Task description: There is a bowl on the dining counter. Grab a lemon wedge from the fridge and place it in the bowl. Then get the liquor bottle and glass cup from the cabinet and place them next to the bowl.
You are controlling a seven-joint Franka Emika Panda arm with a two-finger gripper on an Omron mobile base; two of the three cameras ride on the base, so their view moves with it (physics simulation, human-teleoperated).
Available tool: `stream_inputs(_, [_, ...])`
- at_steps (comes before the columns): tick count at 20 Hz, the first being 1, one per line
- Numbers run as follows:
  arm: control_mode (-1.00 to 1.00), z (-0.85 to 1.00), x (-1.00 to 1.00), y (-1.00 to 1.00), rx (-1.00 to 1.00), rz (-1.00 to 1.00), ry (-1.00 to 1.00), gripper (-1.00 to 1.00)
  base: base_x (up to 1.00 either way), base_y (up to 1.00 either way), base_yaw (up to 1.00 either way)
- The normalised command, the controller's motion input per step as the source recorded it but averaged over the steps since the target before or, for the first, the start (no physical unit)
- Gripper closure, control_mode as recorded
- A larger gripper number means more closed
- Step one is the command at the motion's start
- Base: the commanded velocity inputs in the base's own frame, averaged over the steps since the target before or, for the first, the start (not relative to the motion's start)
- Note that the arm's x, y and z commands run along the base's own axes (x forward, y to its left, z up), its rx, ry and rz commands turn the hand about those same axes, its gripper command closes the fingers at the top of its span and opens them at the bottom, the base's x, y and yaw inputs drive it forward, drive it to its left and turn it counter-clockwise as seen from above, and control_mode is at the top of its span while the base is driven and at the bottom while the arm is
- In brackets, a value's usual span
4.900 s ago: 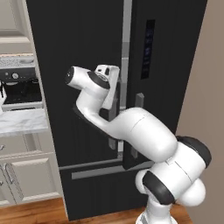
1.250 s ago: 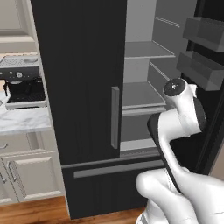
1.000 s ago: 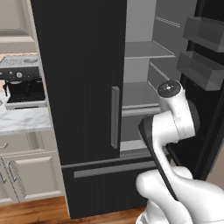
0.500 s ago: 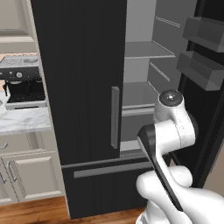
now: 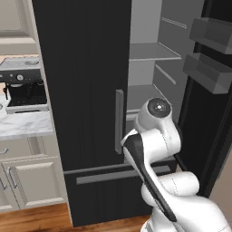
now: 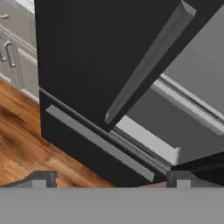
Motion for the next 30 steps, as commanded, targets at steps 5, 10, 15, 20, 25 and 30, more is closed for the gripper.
stream_inputs(5, [-1.00, 0.05, 0.53, 0.25, 0.42, -0.44, -0.21, -1.00, 0.00, 0.00, 0.00])
stream_inputs(10, [-1.00, 0.00, 0.54, -0.12, 0.27, -0.34, -0.02, -1.00, 0.00, 0.00, 0.00])
stream_inputs(15, [-1.00, 0.00, 0.73, 0.00, 0.23, -0.09, 0.00, -1.00, 0.00, 0.00, 0.00])
stream_inputs(20, [-1.00, -0.02, 0.52, 0.00, 0.16, -0.03, 0.00, -1.00, 0.00, 0.00, 0.00])
stream_inputs(25, [-1.00, -0.11, 0.45, 0.00, 0.06, -0.01, 0.00, -1.00, 0.00, 0.00, 0.00])
stream_inputs(30, [-1.00, -0.15, 0.42, 0.00, 0.01, 0.00, 0.00, -1.00, 0.00, 0.00, 0.00])
